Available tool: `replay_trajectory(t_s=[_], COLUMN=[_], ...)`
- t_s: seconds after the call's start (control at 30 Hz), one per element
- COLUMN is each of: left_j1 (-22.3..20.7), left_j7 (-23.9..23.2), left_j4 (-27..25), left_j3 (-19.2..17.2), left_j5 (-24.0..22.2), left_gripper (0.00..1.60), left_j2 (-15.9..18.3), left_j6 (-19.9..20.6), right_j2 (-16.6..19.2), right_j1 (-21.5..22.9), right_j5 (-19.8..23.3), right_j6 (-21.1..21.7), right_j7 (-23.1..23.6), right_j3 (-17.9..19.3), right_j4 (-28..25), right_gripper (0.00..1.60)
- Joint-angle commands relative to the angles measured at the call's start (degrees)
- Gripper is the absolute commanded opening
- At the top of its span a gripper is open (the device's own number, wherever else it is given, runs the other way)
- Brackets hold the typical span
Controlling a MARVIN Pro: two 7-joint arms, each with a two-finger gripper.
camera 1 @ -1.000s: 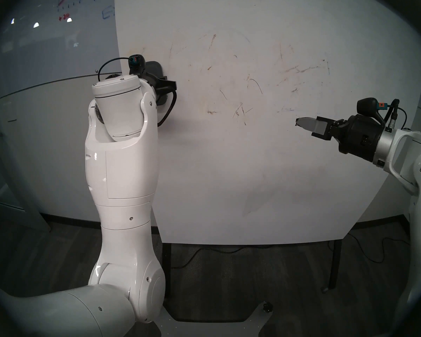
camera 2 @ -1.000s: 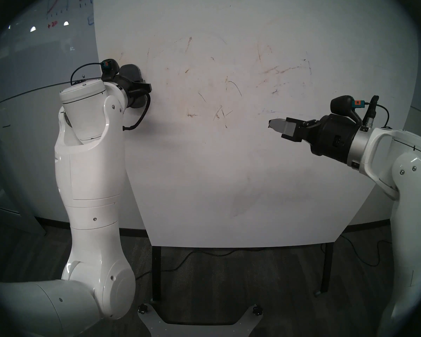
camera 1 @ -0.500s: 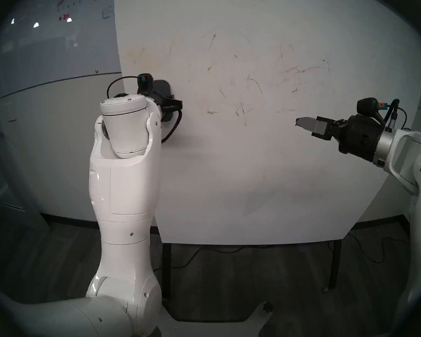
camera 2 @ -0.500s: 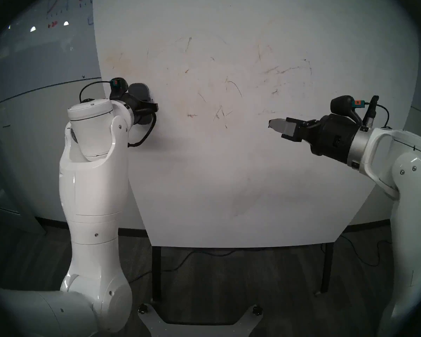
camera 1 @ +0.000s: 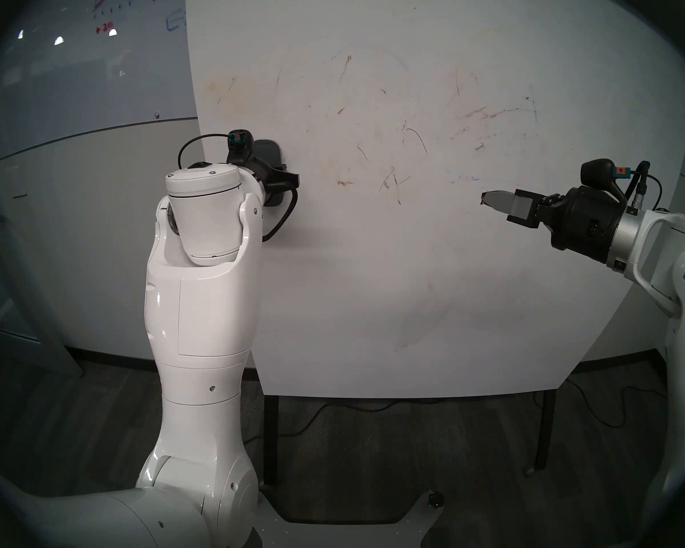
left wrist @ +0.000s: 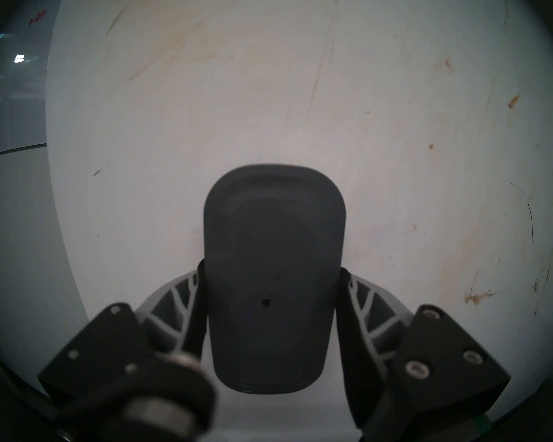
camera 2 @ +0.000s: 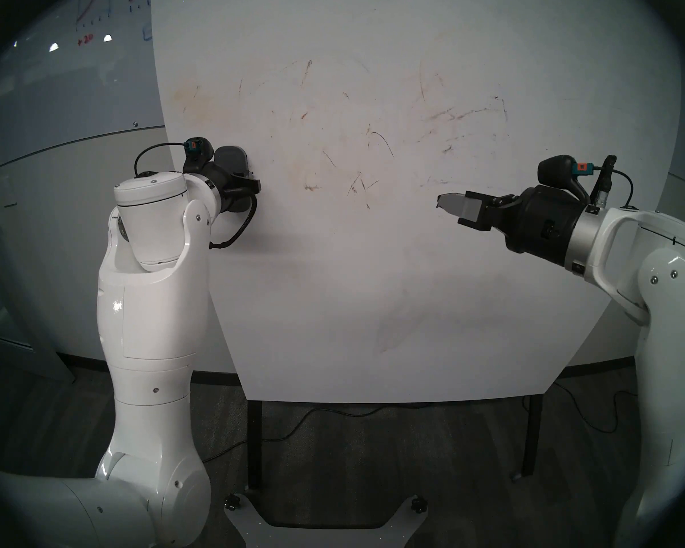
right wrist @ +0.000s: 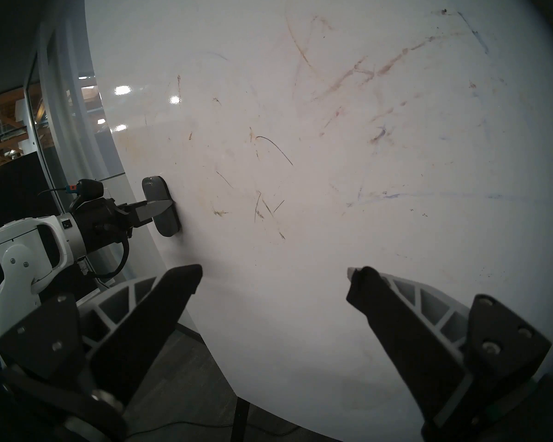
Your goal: Erase all marks on the whiteboard with the eraser
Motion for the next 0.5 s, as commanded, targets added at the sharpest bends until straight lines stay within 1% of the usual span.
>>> replay_trajectory(t_s=[0.0,0.03,0.07,0.3,0.4,0.47], left_j1=[-0.8,-0.8,-0.7,-0.5,0.0,0.7], left_j7=[-0.3,-0.3,-0.2,-0.1,-0.3,-0.8], left_j4=[-2.4,-2.4,-2.4,-3.2,-4.9,-6.9], left_j3=[0.0,0.0,0.0,-0.1,0.1,0.5], left_j5=[0.0,0.0,0.1,0.2,0.1,-0.2], left_gripper=[1.31,1.49,1.60,1.60,1.60,1.60], left_j2=[0.2,0.2,0.2,0.2,0.0,0.0], left_j6=[-0.2,-0.2,-0.2,-0.2,-0.2,-0.2], right_j2=[0.1,0.1,0.1,0.1,0.1,0.1], right_j1=[0.6,0.6,0.6,0.6,0.6,0.5], right_j5=[0.1,0.1,0.1,0.1,0.1,0.0], right_j6=[-0.1,-0.1,-0.1,-0.1,-0.1,-0.1], right_j7=[-0.1,-0.1,-0.1,-0.1,-0.1,-0.1], right_j3=[0.3,0.3,0.3,0.3,0.3,0.3], right_j4=[-0.2,-0.2,-0.2,-0.2,-0.2,-0.2], right_gripper=[1.60,1.60,1.60,1.60,1.60,1.60])
